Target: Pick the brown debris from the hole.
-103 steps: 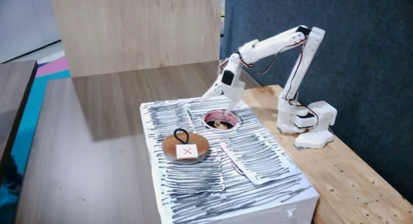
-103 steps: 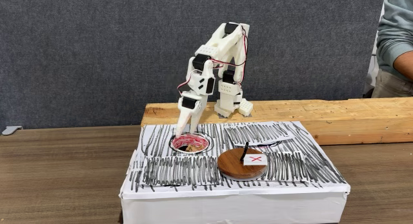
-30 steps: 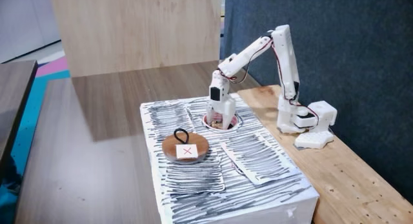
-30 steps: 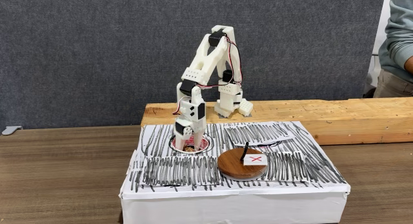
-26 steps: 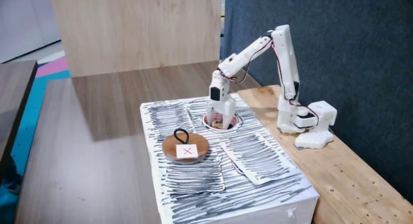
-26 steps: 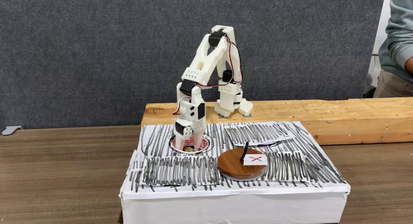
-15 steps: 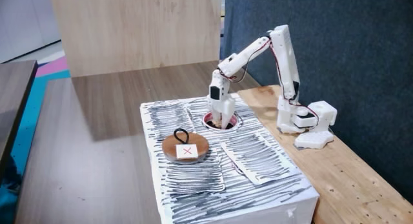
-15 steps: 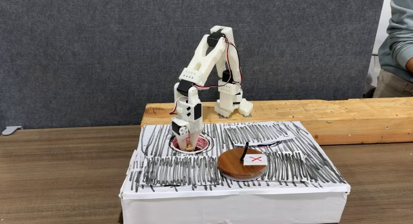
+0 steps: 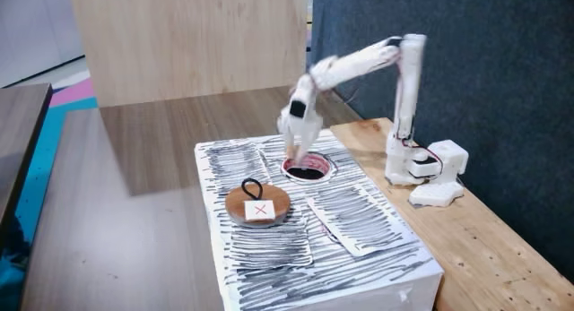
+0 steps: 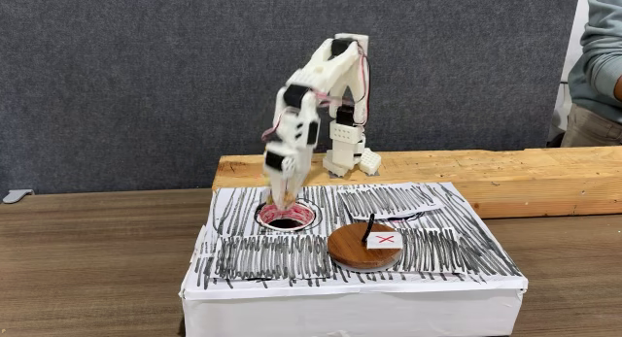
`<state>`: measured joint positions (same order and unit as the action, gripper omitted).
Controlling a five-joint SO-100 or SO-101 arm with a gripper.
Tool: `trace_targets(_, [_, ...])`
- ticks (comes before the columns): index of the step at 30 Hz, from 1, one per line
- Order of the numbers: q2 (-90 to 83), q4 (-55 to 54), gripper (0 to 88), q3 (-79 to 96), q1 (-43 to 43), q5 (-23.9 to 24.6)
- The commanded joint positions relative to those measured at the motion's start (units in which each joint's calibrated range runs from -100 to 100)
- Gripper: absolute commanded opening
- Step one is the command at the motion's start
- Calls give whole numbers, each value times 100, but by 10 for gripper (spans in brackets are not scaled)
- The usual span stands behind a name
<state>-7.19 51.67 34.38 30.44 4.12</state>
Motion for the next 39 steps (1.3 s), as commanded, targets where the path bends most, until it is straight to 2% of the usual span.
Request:
trace_targets(1, [-2271,423,9,-81,-698,-194])
trace_targets(7, [-3871,842,10,17,-2247,-313])
trace_targets(15, [-4030,1538,10,26,-4184,-516])
trace_targets(19, [-3988,1538,11,26,-4455,-687])
trace_targets(31, [-4072,1538,21,17,-4396,-999])
trace_targets(34, [-4038,1538,85,26,-4396,-1155])
trace_targets(39, [-3980,1538,293,35,-4265,-1191])
